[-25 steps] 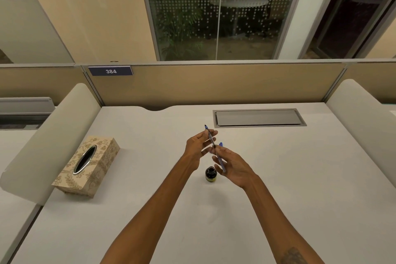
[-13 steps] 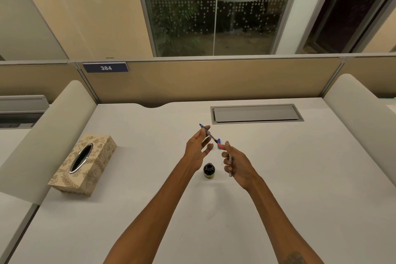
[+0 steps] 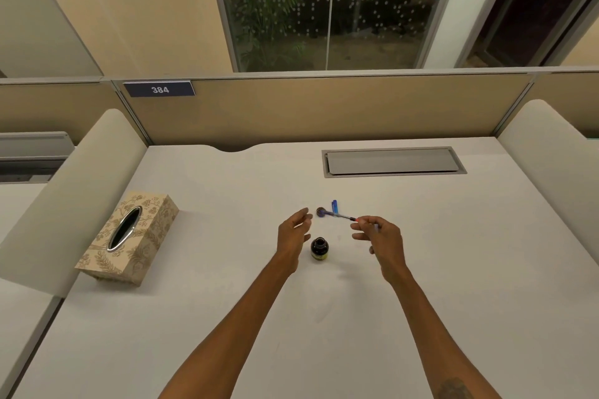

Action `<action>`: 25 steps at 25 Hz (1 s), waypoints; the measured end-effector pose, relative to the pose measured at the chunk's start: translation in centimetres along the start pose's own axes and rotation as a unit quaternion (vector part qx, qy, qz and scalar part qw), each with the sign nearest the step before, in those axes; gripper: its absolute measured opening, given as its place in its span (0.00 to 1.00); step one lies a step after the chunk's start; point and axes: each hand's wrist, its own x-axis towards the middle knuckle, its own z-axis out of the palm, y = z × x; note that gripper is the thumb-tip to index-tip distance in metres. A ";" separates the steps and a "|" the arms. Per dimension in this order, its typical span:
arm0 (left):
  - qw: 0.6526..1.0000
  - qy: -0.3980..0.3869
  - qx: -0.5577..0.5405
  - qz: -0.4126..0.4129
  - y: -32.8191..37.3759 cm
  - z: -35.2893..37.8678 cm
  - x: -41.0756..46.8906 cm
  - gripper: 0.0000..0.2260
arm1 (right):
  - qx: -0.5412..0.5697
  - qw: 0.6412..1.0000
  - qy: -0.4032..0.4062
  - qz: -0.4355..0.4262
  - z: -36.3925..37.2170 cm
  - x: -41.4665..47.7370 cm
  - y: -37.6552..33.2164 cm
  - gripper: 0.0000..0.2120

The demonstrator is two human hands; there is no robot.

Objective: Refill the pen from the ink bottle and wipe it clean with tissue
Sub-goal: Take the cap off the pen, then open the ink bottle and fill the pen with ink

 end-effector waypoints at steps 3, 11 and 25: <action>0.997 0.038 0.065 0.025 -1.8 -1.2 0.3 0.16 | -0.100 0.994 -0.026 -0.030 -0.8 0.7 0.3 0.07; 0.939 -0.010 0.311 0.148 -4.4 -1.9 -0.1 0.20 | -0.294 0.951 -0.062 -0.075 -0.5 2.5 0.6 0.06; 0.888 0.013 0.416 0.195 -5.3 0.1 1.7 0.12 | -0.459 0.876 -0.117 -0.094 2.1 3.9 -1.0 0.07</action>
